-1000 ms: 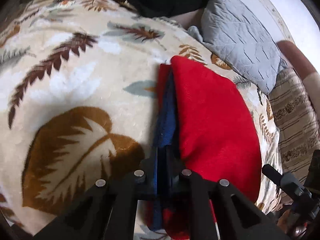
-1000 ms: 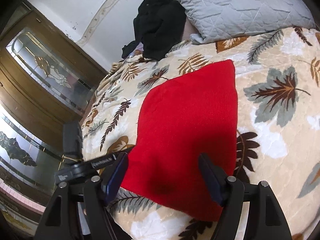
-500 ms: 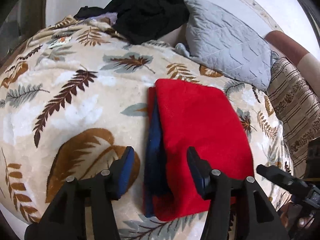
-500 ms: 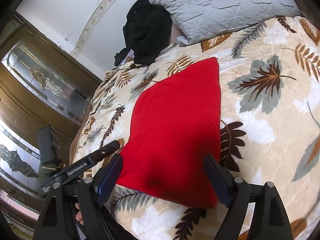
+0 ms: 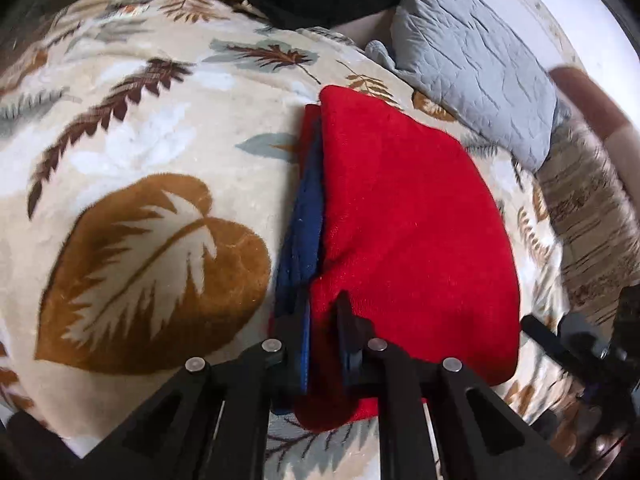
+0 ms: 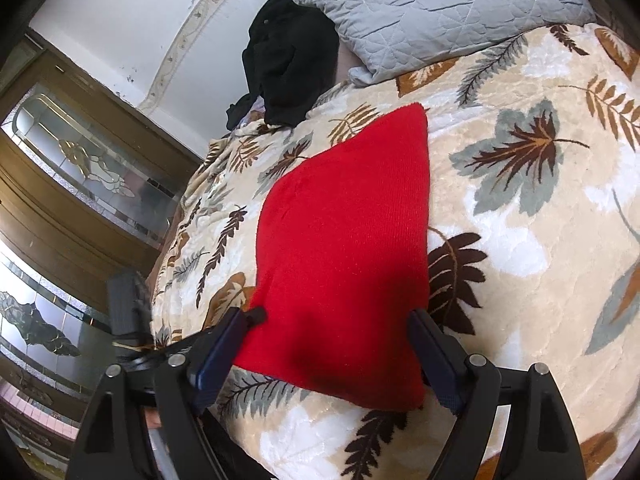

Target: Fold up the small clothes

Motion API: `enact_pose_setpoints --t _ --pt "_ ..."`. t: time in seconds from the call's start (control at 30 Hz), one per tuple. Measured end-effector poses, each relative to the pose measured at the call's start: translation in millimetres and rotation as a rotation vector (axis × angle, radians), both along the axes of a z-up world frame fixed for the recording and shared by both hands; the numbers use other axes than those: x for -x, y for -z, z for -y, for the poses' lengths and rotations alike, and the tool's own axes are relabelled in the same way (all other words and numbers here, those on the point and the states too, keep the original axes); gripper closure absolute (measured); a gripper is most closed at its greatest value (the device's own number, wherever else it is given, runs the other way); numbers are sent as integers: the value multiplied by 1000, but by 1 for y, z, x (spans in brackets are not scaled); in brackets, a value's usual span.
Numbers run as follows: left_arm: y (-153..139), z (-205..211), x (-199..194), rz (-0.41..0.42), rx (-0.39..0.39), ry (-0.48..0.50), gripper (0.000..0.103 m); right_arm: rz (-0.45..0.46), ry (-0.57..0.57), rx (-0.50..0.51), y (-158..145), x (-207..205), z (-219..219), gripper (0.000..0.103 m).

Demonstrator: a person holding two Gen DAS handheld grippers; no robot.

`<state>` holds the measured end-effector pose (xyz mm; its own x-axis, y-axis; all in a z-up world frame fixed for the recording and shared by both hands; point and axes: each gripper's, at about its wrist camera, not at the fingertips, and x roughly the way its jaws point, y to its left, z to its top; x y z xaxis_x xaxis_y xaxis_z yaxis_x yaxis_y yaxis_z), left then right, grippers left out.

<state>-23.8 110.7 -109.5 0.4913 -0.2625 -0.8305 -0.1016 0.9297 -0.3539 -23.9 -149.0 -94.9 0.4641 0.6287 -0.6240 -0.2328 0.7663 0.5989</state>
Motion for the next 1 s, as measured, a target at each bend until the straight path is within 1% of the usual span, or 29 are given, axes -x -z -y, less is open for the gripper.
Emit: enact_pose_setpoints --t 0.03,0.1,0.13,0.2,0.23,0.27,0.3,0.33,0.4,0.47,0.9,1.0 --pt "-2 2 0 1 -12 6 87 -3 3 0 1 -1 1 17" --pt "-7 2 1 4 -14 -4 84 -10 19 -15 2 -2 5 17" --pt "-11 3 1 4 -26 -7 80 -12 24 -25 2 -3 7 17" --pt "-20 7 2 19 -68 -2 68 -19 30 -37 4 -4 10 17" --pt "-26 9 4 41 -90 0 59 -20 32 -35 5 -4 11 17" --pt "-29 10 6 62 -109 1 54 -21 34 -35 5 -4 12 17" --pt "-34 12 7 85 -136 3 45 -22 37 -35 6 -5 14 17" --pt "-38 14 8 103 -163 5 42 -23 42 -36 6 -5 14 17" --pt "-42 16 7 117 -196 12 41 -26 50 -44 6 -5 15 17" --pt "-43 16 7 114 -209 15 41 -25 54 -45 6 -4 15 16" --pt "-36 15 3 86 -213 6 41 -37 59 -40 10 -3 13 16" --pt "-36 13 1 85 -198 12 41 -44 65 -46 13 -4 15 16"
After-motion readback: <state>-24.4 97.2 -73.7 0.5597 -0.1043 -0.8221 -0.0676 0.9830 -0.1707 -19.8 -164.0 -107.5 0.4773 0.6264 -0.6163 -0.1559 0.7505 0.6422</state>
